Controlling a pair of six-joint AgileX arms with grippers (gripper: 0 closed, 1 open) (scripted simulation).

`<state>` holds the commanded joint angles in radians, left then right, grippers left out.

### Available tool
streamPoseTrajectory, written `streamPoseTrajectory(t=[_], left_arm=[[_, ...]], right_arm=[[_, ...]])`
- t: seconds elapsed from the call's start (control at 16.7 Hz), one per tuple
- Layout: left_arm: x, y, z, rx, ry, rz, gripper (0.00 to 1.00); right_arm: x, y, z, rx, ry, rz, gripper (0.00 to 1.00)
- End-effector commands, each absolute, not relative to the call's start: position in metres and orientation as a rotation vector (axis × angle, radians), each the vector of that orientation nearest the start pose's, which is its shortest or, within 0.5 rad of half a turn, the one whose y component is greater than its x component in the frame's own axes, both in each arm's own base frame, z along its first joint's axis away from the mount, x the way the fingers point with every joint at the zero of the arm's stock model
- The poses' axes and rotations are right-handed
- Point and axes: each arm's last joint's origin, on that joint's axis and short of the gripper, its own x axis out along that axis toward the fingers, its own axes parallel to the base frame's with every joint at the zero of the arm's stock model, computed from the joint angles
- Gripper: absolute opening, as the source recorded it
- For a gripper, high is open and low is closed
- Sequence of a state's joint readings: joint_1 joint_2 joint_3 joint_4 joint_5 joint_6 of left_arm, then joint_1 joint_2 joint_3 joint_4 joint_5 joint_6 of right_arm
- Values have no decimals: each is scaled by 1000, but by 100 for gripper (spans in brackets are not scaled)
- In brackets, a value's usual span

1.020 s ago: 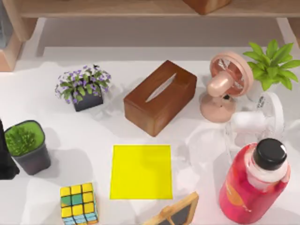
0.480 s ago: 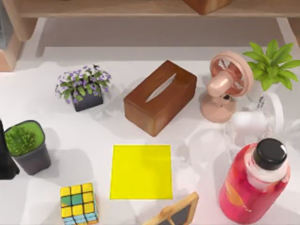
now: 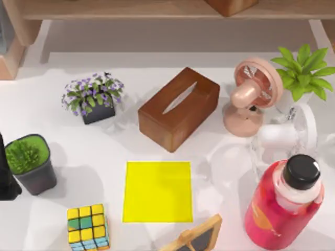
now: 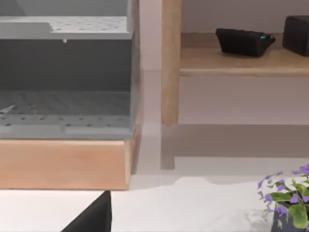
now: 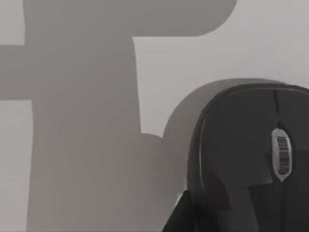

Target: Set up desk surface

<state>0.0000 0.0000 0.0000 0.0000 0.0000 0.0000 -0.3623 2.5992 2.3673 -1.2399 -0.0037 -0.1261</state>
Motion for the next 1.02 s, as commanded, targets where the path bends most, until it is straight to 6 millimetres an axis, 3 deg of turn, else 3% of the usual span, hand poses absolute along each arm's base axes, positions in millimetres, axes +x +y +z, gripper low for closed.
streamPoseTrajectory(t=[0.6,0.78,1.02], left_arm=[[106,-1,160,0,0,0,100],[106,-1,160,0,0,0,100],[106,-1,160,0,0,0,100]], right_arm=[[483,-177,140,165,1464,-184,0],[476,-180,162,174,1448,-208,0],[459,-171,214,196,1403,-257,0]])
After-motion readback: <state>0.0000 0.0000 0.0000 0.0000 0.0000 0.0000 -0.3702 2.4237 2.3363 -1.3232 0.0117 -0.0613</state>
